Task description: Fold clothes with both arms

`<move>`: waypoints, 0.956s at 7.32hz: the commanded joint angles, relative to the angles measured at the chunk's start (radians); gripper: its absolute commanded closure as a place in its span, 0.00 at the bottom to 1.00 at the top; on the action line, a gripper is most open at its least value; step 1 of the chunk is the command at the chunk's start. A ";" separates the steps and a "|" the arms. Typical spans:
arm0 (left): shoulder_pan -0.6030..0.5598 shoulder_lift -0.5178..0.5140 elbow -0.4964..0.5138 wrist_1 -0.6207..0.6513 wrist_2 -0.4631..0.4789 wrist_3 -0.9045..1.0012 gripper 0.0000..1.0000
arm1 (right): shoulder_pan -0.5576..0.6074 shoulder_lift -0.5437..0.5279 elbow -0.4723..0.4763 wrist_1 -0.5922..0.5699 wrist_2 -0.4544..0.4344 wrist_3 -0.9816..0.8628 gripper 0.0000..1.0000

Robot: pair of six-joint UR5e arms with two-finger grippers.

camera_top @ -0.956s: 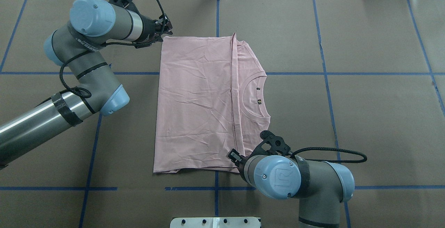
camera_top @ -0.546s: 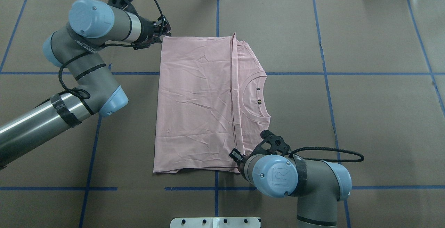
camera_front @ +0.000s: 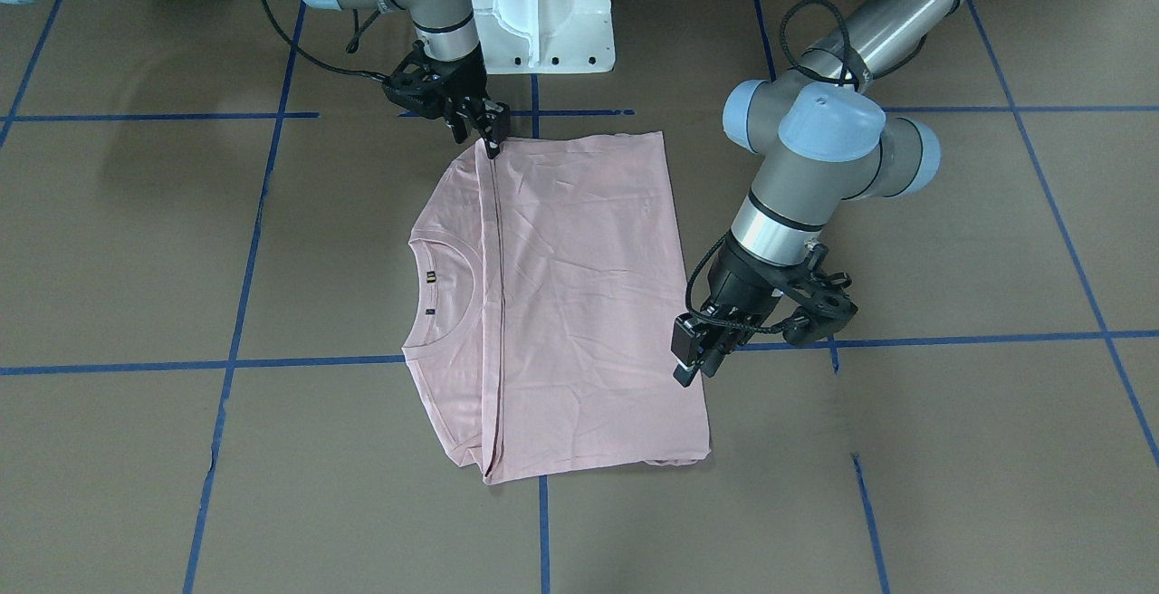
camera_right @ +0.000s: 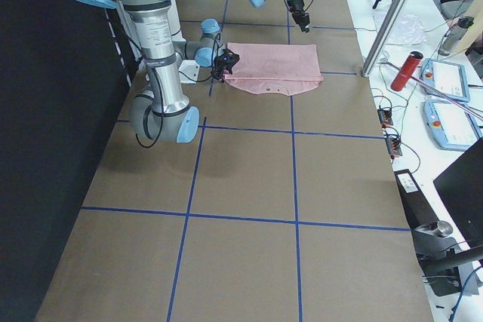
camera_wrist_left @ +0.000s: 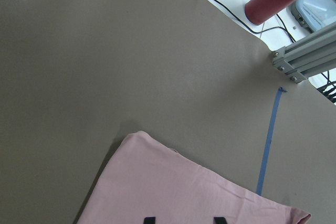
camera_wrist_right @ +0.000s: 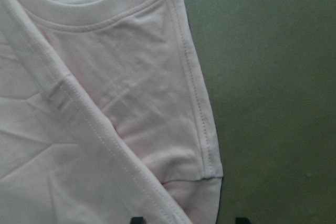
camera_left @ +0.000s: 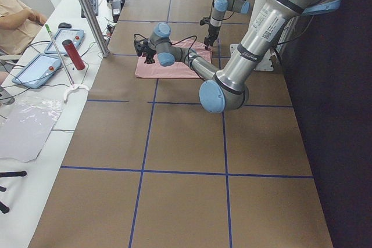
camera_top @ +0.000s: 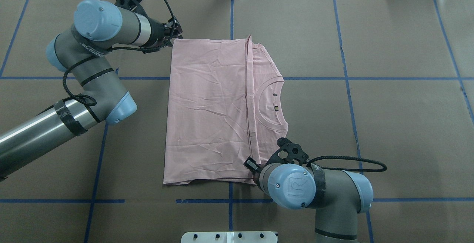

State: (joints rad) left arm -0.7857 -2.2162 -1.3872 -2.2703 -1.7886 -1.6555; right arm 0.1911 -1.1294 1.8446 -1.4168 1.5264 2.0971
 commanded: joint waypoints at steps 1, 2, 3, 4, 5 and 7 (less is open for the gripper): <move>0.000 0.000 -0.001 0.000 0.000 -0.006 0.53 | 0.001 -0.001 -0.002 -0.004 0.000 -0.002 0.35; 0.000 0.001 -0.001 0.000 0.000 -0.006 0.53 | 0.001 -0.001 -0.002 -0.004 0.000 -0.002 0.35; 0.000 0.000 -0.001 0.000 0.000 -0.006 0.53 | -0.001 0.000 -0.002 -0.004 0.000 -0.003 0.35; 0.000 0.000 -0.001 0.000 0.000 -0.007 0.53 | 0.001 0.000 -0.002 -0.004 0.000 -0.005 0.38; 0.000 0.000 -0.001 0.000 0.000 -0.007 0.53 | 0.001 0.000 -0.002 -0.004 0.000 -0.005 0.48; 0.000 0.001 -0.001 0.000 0.000 -0.009 0.53 | 0.001 0.000 -0.004 -0.004 0.000 -0.002 0.51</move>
State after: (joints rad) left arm -0.7854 -2.2164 -1.3882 -2.2703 -1.7886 -1.6638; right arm 0.1917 -1.1291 1.8419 -1.4211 1.5263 2.0937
